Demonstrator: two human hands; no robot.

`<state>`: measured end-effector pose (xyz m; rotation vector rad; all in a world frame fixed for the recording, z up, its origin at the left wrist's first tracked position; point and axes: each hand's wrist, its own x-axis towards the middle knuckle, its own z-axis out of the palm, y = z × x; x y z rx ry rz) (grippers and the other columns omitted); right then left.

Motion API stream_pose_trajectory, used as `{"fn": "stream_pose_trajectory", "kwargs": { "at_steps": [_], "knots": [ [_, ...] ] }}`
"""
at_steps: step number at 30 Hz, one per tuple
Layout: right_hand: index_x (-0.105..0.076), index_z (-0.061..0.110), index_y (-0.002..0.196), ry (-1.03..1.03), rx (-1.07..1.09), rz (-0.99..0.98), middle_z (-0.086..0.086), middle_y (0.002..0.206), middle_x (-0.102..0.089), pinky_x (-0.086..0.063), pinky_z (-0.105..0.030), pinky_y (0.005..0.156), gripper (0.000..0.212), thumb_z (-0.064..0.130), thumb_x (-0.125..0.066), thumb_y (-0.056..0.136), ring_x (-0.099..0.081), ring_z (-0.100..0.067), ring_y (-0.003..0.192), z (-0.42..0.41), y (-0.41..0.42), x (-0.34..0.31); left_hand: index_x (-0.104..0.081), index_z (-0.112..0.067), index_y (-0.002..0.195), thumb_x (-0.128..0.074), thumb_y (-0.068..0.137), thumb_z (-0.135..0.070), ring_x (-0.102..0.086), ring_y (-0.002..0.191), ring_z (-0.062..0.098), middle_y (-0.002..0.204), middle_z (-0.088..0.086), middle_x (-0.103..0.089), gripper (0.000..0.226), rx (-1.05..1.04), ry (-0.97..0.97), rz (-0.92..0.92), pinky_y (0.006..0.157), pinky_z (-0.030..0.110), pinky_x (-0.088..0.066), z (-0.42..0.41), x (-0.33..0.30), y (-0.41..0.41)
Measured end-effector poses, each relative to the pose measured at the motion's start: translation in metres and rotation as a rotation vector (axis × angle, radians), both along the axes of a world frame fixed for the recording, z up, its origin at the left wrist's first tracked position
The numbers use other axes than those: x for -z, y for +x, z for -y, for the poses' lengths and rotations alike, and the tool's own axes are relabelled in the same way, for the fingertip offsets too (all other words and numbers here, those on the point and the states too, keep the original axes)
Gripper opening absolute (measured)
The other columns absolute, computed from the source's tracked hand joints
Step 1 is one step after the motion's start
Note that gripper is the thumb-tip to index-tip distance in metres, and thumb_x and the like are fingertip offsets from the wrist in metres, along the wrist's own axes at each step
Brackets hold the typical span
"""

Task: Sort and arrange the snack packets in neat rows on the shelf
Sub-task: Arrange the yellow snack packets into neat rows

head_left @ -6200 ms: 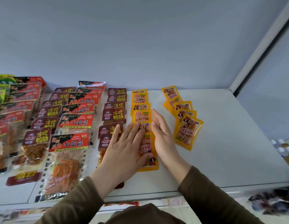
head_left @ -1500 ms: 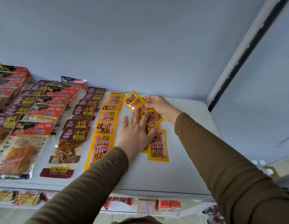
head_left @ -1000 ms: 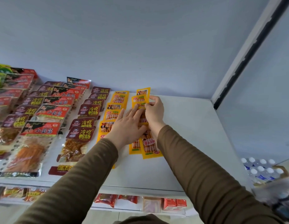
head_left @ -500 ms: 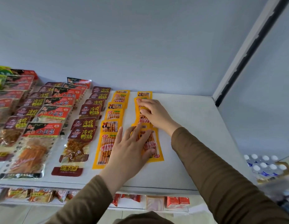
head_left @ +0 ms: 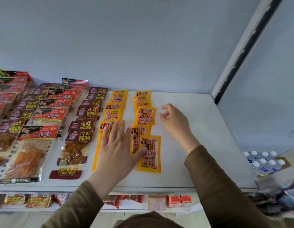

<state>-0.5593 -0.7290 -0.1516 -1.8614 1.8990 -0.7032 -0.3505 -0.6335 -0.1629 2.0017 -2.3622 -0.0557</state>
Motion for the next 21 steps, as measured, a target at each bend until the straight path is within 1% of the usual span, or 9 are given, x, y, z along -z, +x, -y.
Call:
{"fn": "stream_pose_trajectory", "kwargs": {
  "at_steps": [2, 4, 6, 8, 10, 14, 16, 18, 21],
  "knots": [
    [-0.044, 0.021, 0.145, 0.145, -0.06, -0.081, 0.002, 0.121, -0.062, -0.043, -0.029, 0.084, 0.054, 0.046, -0.056, 0.099, -0.062, -0.018, 0.108, -0.03, 0.001, -0.006, -0.021, -0.019, 0.161, -0.001, 0.086, -0.086, 0.012, 0.158, 0.025, 0.173, 0.007, -0.002, 0.102, -0.025, 0.015, 0.004, 0.126, 0.048, 0.012, 0.0, 0.0, -0.002],
    [-0.039, 0.023, 0.149, 0.222, -0.15, -0.084, 0.002, 0.127, -0.055, -0.044, -0.03, 0.09, 0.067, 0.052, -0.062, 0.093, -0.056, -0.017, 0.116, -0.055, 0.008, -0.009, -0.021, -0.017, 0.161, -0.002, 0.087, -0.084, 0.01, 0.159, 0.024, 0.173, 0.006, -0.003, 0.102, -0.041, 0.023, -0.012, 0.125, 0.044, 0.015, -0.002, 0.001, -0.006],
    [-0.038, 0.024, 0.15, 0.263, -0.222, -0.124, 0.002, 0.135, -0.046, -0.042, -0.032, 0.098, 0.071, 0.053, -0.065, 0.091, -0.044, -0.017, 0.126, -0.068, 0.014, -0.005, -0.02, -0.016, 0.161, -0.006, 0.088, -0.084, 0.008, 0.159, 0.023, 0.173, 0.006, -0.004, 0.101, -0.066, 0.031, -0.071, 0.124, 0.041, 0.015, -0.002, 0.0, -0.009],
    [-0.043, 0.022, 0.144, 0.258, -0.241, -0.151, 0.002, 0.135, -0.042, -0.04, -0.031, 0.099, 0.066, 0.049, -0.069, 0.09, -0.04, -0.017, 0.128, -0.068, 0.015, -0.001, -0.017, -0.016, 0.161, -0.019, 0.091, -0.084, 0.008, 0.159, 0.022, 0.172, 0.006, -0.003, 0.098, -0.091, 0.066, -0.154, 0.125, 0.04, 0.013, 0.0, 0.0, -0.012],
    [-0.048, 0.021, 0.133, 0.253, -0.245, -0.157, 0.003, 0.126, -0.043, -0.042, -0.03, 0.093, 0.058, 0.047, -0.073, 0.087, -0.042, -0.017, 0.121, -0.065, 0.015, 0.0, -0.017, -0.016, 0.161, -0.033, 0.093, -0.078, 0.01, 0.158, 0.021, 0.172, 0.006, -0.001, 0.093, -0.112, 0.105, -0.221, 0.125, 0.039, 0.013, 0.002, -0.002, -0.013],
    [-0.046, 0.022, 0.118, 0.202, -0.259, -0.128, 0.009, 0.108, -0.043, -0.038, -0.028, 0.079, 0.048, 0.043, -0.076, 0.086, -0.046, -0.014, 0.107, -0.065, 0.017, -0.001, -0.028, -0.016, 0.156, -0.042, 0.098, -0.066, 0.007, 0.159, 0.022, 0.171, 0.008, -0.006, 0.078, -0.119, 0.091, -0.336, 0.126, 0.039, 0.011, 0.004, -0.003, -0.015],
    [-0.044, 0.023, 0.113, 0.17, -0.268, -0.082, 0.011, 0.102, -0.044, -0.04, -0.029, 0.077, 0.044, 0.041, -0.074, 0.088, -0.048, -0.013, 0.1, -0.067, 0.02, -0.002, -0.038, -0.015, 0.148, -0.045, 0.101, -0.057, -0.002, 0.158, 0.024, 0.169, 0.008, -0.016, 0.063, -0.128, 0.053, -0.415, 0.128, 0.041, 0.005, 0.004, -0.001, -0.014],
    [-0.044, 0.022, 0.112, 0.119, -0.278, -0.053, 0.011, 0.103, -0.046, -0.042, -0.03, 0.078, 0.042, 0.04, -0.073, 0.089, -0.05, -0.014, 0.099, -0.066, 0.023, -0.001, -0.046, -0.012, 0.139, -0.051, 0.102, -0.045, -0.014, 0.153, 0.027, 0.161, 0.008, -0.029, 0.05, -0.133, 0.03, -0.492, 0.128, 0.047, -0.006, 0.006, 0.001, -0.013],
    [-0.043, 0.023, 0.111, 0.032, -0.261, -0.032, 0.01, 0.109, -0.051, -0.041, -0.028, 0.075, 0.043, 0.044, -0.073, 0.088, -0.051, -0.013, 0.099, -0.064, 0.028, 0.009, -0.05, -0.012, 0.123, -0.059, 0.1, -0.033, -0.033, 0.133, 0.029, 0.136, 0.004, -0.047, 0.033, -0.12, -0.016, -0.548, 0.114, 0.043, -0.027, 0.008, 0.003, -0.012]
  ]
}}
